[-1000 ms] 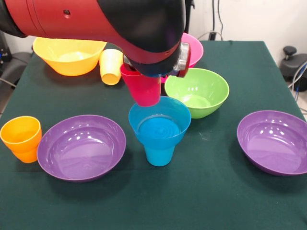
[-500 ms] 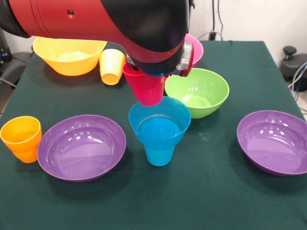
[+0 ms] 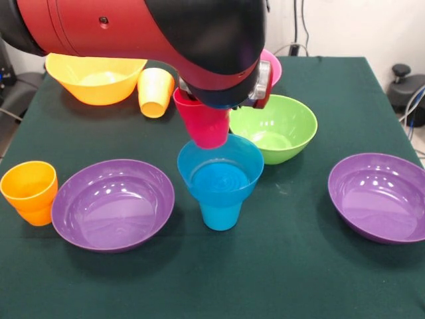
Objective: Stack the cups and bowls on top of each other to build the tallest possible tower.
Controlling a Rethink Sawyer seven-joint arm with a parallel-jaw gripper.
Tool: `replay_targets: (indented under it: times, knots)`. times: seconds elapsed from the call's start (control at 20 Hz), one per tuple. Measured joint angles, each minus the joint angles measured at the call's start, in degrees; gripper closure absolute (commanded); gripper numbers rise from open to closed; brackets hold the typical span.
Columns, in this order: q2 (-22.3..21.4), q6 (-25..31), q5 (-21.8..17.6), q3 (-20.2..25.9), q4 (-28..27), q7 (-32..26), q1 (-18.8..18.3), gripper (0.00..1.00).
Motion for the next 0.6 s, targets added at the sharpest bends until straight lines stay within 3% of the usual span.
replay_targets:
  times: [0.6]
  knots:
    - [1.6,0.0,0.1,0.0,-3.5,0.2,0.6,1.0]
